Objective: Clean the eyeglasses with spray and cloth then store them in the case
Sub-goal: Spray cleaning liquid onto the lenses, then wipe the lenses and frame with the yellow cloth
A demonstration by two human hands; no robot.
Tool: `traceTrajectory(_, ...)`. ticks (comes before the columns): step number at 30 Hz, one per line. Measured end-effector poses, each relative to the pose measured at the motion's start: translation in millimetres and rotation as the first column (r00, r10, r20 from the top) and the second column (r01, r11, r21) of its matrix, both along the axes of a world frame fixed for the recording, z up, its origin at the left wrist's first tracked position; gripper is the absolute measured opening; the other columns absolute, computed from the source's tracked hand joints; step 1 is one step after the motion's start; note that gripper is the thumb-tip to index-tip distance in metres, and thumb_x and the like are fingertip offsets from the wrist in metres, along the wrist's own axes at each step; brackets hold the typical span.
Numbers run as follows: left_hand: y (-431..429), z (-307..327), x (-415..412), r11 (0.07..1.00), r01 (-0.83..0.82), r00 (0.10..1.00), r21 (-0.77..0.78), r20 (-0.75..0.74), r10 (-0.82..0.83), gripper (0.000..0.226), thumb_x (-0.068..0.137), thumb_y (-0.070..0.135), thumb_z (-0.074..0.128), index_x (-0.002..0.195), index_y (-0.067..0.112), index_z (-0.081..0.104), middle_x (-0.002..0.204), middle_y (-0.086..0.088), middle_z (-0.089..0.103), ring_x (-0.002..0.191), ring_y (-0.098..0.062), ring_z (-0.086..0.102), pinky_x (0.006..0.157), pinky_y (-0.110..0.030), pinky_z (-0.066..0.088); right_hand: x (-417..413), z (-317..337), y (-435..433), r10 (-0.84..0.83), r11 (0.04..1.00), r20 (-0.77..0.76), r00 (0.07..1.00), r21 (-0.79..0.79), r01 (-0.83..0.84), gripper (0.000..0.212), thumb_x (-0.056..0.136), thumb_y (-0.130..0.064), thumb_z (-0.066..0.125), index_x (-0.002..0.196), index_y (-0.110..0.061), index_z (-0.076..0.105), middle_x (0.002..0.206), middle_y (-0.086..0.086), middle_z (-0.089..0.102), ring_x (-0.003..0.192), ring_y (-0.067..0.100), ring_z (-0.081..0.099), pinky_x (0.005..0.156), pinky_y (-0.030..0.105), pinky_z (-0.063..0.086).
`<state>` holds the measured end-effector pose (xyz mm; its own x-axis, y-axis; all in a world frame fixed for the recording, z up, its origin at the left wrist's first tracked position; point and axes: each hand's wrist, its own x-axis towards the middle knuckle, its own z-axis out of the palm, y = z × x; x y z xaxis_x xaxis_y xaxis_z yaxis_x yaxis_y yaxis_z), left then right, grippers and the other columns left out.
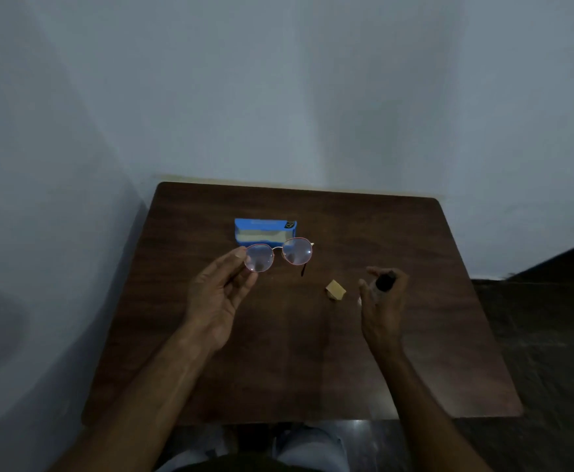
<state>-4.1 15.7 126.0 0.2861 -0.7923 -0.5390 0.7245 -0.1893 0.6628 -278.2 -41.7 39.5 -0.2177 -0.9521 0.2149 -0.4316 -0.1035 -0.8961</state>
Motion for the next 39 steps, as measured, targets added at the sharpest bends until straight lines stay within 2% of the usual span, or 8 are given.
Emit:
traceTrajectory(2, -0.7, -5.2, -2.1, 1.0, 0.016, 1.0, 0.014, 0.001, -0.016, 0.018, 0.092, 0.013, 0.076, 0.11, 0.009, 0.08, 0.105, -0.009, 0.083, 0.087, -0.012, 0.08, 0.068, -0.022, 0.064, -10.7, -11.1, -6.0, 0.001, 0.999, -0.017, 1.0, 0.042, 0.0, 0.037, 0.095, -0.005, 0.07, 0.123, -0.01, 0.045, 0.129, 0.002, 0.06, 0.125, 0.018, 0.058, 0.104, 0.051, 0.05)
traceTrajectory(4, -0.8, -8.9, -4.3, 0.999, 0.025, 1.0, 0.029, 0.007, -0.025, 0.018, 0.091, 0.013, 0.077, 0.109, 0.01, 0.08, 0.106, -0.009, 0.083, 0.087, -0.012, 0.081, 0.066, -0.022, 0.063, -23.0, -27.4, -12.3, -0.058, 0.993, -0.01, 0.998, 0.099, 0.059, 0.041, 0.094, -0.001, 0.07, 0.122, -0.011, 0.043, 0.133, 0.009, 0.058, 0.129, 0.019, 0.055, 0.107, 0.054, 0.048)
traceTrajectory(12, 3.7, -16.1, -8.7, 0.998, 0.063, 0.997, 0.018, 0.036, -0.064, 0.017, 0.078, 0.02, 0.082, 0.093, 0.017, 0.086, 0.095, -0.003, 0.083, 0.083, -0.009, 0.08, 0.069, -0.021, 0.063, -36.1, -53.3, -25.9, -0.111, 0.964, 0.007, 0.994, 0.245, 0.106, 0.043, 0.094, -0.006, 0.072, 0.127, -0.006, 0.043, 0.135, 0.007, 0.057, 0.124, 0.03, 0.06, 0.099, 0.058, 0.053)
traceTrajectory(19, 3.2, -14.4, -8.9, 0.998, 0.066, 0.997, 0.015, 0.048, -0.067, 0.019, 0.075, 0.021, 0.082, 0.094, 0.017, 0.085, 0.093, -0.002, 0.083, 0.082, -0.008, 0.08, 0.068, -0.02, 0.063, -35.0, -61.5, -22.9, -0.089, 0.952, -0.04, 0.995, 0.29, 0.097, 0.045, 0.095, -0.008, 0.072, 0.13, -0.005, 0.043, 0.135, 0.012, 0.058, 0.121, 0.032, 0.061, 0.097, 0.047, 0.054)
traceTrajectory(27, 4.9, -13.1, -7.9, 0.997, 0.064, 0.997, 0.034, 0.043, -0.065, 0.02, 0.077, 0.019, 0.081, 0.097, 0.016, 0.083, 0.095, -0.002, 0.083, 0.083, -0.008, 0.08, 0.068, -0.021, 0.063, -35.6, -64.1, -18.4, -0.109, 0.944, -0.084, 0.99, 0.303, 0.13, 0.049, 0.092, -0.016, 0.076, 0.13, -0.013, 0.046, 0.13, -0.001, 0.059, 0.122, 0.025, 0.061, 0.093, 0.033, 0.049)
traceTrajectory(31, 5.8, -13.6, -8.7, 0.997, 0.072, 0.997, 0.039, 0.036, -0.073, 0.02, 0.082, 0.016, 0.079, 0.102, 0.014, 0.081, 0.093, -0.002, 0.083, 0.082, -0.008, 0.079, 0.068, -0.021, 0.063, -38.1, -62.7, -13.3, -0.087, 0.949, -0.09, 0.992, 0.296, 0.11, 0.066, 0.089, -0.016, 0.08, 0.143, -0.014, 0.043, 0.142, 0.004, 0.057, 0.13, 0.021, 0.055, 0.106, 0.035, 0.047)
traceTrajectory(36, 6.4, -15.3, -9.3, 0.995, 0.091, 0.995, 0.044, 0.027, -0.093, 0.014, 0.092, 0.013, 0.075, 0.105, 0.013, 0.08, 0.093, -0.002, 0.083, 0.082, -0.008, 0.079, 0.069, -0.021, 0.064, -38.7, -60.6, -5.7, -0.081, 0.958, -0.105, 0.991, 0.266, 0.106, 0.087, 0.085, -0.021, 0.084, 0.154, -0.015, 0.032, 0.148, 0.007, 0.052, 0.136, 0.022, 0.051, 0.112, 0.038, 0.046)
traceTrajectory(39, 6.6, -14.1, -9.6, 0.993, 0.105, 0.994, 0.049, 0.009, -0.105, 0.016, 0.089, 0.014, 0.077, 0.105, 0.014, 0.08, 0.094, -0.003, 0.083, 0.082, -0.008, 0.079, 0.067, -0.021, 0.063, -39.2, -57.8, -2.9, -0.097, 0.963, -0.102, 0.99, 0.242, 0.119, 0.095, 0.082, -0.028, 0.087, 0.156, -0.017, 0.028, 0.155, 0.006, 0.047, 0.142, 0.02, 0.046, 0.111, 0.032, 0.042)
